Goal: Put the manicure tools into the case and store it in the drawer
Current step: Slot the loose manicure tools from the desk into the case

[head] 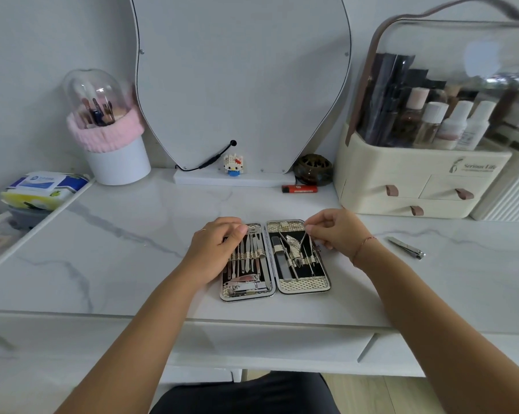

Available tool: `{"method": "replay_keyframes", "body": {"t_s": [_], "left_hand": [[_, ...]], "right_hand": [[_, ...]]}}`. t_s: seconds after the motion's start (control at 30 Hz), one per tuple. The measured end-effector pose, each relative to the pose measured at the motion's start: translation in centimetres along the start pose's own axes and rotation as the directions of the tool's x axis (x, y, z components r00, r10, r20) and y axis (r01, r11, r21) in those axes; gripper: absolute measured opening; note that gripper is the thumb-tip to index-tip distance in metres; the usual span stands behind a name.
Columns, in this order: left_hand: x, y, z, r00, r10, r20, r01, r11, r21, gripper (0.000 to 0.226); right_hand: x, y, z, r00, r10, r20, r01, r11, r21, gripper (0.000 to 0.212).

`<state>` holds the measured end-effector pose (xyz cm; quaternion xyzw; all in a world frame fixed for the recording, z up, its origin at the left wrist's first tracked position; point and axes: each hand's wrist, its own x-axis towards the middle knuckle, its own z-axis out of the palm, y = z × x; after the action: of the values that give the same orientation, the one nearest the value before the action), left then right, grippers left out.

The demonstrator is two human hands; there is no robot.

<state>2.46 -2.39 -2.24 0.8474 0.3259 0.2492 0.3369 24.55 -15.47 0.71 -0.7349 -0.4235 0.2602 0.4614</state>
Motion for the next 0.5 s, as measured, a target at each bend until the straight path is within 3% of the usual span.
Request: {"method": "replay_keyframes", "body": {"t_s": [0.23,0.5], "left_hand": [[0.1,0.0,0.0,1.0,0.002,-0.001,-0.002,1.0,0.008,0.048],[0.0,0.0,0.0,1.0,0.0,0.001,0.0,1.0,0.008,0.048]], "right_hand": [[-0.4,0.1,-0.1,0.998,-0.052,-0.022,0.047,0.98,-0.192,0.009],[-1.0,-0.2,-0.1,0.993,-0.116,-0.014,0.11,0.968,-0.226,0.004]]}}
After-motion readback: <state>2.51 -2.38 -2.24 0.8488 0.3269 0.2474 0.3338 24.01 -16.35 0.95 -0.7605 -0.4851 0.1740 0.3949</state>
